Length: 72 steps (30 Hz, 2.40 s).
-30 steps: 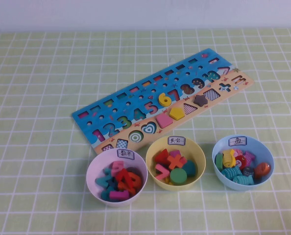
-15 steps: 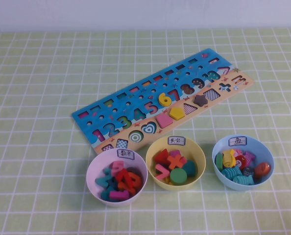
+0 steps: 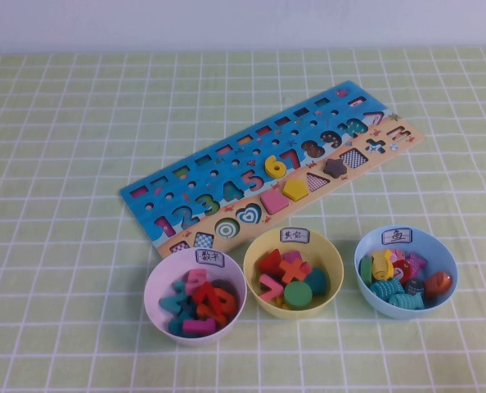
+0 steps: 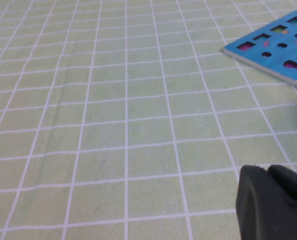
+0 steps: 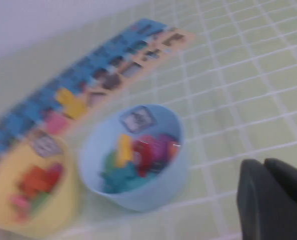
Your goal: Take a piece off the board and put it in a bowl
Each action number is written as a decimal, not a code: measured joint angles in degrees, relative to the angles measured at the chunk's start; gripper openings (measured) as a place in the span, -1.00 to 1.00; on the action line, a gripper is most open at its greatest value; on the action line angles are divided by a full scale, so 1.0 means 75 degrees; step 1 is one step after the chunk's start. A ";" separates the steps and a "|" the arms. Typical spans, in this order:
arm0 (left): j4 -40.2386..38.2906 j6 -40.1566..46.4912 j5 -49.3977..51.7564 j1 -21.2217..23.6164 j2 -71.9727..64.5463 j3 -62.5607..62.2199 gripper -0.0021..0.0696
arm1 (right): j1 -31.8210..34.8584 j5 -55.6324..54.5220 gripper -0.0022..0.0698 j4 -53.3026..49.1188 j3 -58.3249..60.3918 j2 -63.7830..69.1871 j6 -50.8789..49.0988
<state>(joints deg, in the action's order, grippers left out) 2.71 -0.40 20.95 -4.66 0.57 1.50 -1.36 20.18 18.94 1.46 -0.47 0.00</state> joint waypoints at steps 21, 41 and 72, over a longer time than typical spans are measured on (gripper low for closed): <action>0.0000 0.0000 0.0000 0.0000 0.0000 0.0000 -0.96 | 0.0000 -0.0338 -0.99 0.5708 -0.0017 0.0000 0.0799; 0.0000 0.0000 0.0000 0.0000 0.0000 0.0000 -0.96 | -0.0032 0.6061 -0.99 0.0194 -0.7606 0.7808 0.2375; 0.0000 0.0000 0.0000 0.0000 0.0000 0.0000 -0.96 | -0.3388 0.6726 -0.17 -0.1673 -1.6732 1.7035 0.2569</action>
<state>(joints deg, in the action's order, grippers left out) 2.71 -0.40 20.95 -4.66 0.57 1.50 -26.77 70.63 6.39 -124.02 127.29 19.27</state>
